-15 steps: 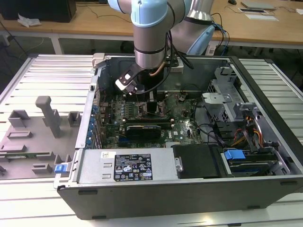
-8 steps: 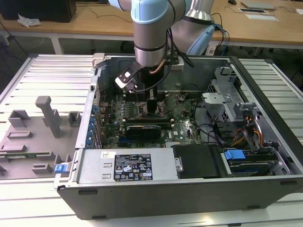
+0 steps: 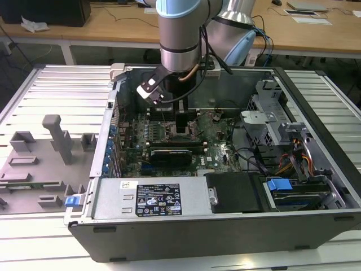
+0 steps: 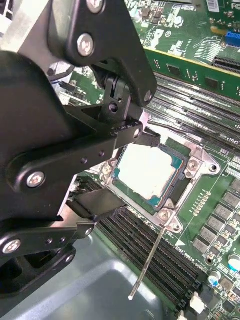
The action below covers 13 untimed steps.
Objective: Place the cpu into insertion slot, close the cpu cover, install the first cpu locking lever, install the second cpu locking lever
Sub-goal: 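Place the cpu into insertion slot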
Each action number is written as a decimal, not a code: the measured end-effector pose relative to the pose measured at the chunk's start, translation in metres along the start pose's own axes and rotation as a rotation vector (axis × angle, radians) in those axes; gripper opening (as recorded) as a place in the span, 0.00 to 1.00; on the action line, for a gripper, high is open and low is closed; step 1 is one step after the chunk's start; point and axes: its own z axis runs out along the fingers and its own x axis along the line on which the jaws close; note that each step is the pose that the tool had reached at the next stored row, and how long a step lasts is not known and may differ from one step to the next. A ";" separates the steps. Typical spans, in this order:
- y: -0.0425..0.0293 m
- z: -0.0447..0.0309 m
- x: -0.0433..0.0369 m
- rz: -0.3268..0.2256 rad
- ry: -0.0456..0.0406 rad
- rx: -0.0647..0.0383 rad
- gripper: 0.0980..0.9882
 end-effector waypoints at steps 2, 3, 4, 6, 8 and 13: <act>0.0000 0.0000 0.0000 0.000 0.0001 0.000 0.58; 0.0000 -0.0002 0.0000 0.000 0.0000 0.000 0.49; 0.0000 -0.0002 0.0000 0.000 0.0001 0.000 0.42; 0.0000 -0.0003 0.0000 0.000 0.0000 0.000 0.29; 0.0000 -0.0005 0.0000 0.000 0.0001 0.000 0.08; 0.0000 -0.0007 0.0000 0.000 0.0002 0.000 0.01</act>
